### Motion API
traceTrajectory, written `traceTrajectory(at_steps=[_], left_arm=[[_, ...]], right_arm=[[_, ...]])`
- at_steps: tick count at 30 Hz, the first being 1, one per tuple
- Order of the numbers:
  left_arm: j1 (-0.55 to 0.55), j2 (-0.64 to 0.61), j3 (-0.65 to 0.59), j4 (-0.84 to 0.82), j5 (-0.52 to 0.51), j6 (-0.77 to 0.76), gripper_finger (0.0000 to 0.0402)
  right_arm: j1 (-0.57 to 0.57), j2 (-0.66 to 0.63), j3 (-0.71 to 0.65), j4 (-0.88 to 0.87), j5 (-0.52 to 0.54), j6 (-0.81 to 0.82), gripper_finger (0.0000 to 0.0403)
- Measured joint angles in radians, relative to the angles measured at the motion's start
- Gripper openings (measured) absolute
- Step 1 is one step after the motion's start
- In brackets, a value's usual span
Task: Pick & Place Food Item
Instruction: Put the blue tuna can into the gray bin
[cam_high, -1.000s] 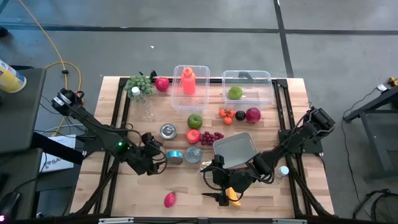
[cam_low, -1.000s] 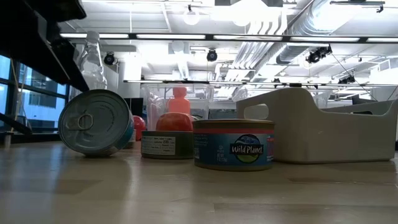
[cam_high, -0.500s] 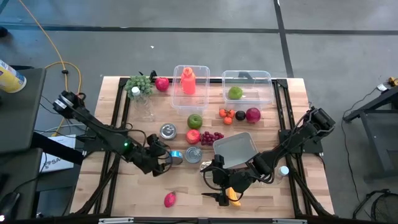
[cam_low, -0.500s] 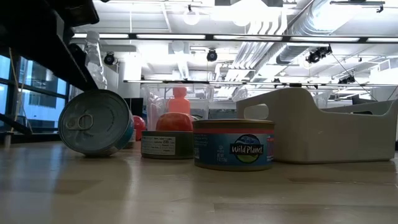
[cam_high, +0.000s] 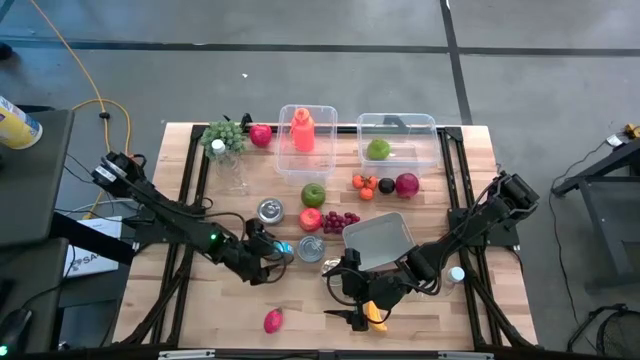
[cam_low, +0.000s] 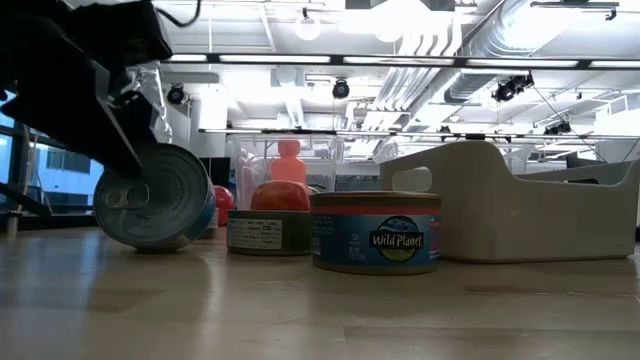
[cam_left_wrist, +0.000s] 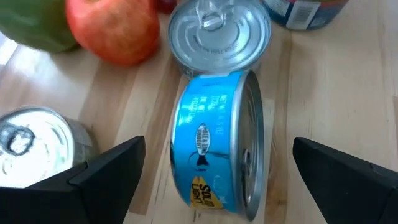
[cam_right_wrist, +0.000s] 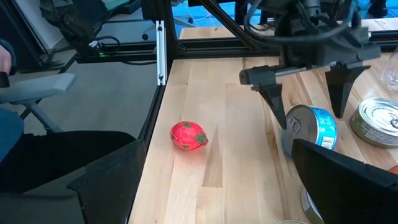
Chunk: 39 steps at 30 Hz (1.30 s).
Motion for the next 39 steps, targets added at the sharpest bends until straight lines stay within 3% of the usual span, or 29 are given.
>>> traceTrajectory(at_steps=[25, 30, 39], left_arm=[[0.007, 0.152, 0.001, 0.227, 0.008, -0.013, 0.0388], [-0.010, 0.153, 0.003, 0.254, 0.004, -0.012, 0.0325], [-0.015, 0.147, 0.002, 0.256, 0.009, -0.007, 0.0140]], right_arm=[[0.000, 0.000, 0.000, -0.009, 0.008, 0.000, 0.0394], [0.000, 0.000, 0.000, -0.012, 0.008, 0.000, 0.0394], [0.000, 0.000, 0.000, -0.013, 0.008, 0.000, 0.0394]])
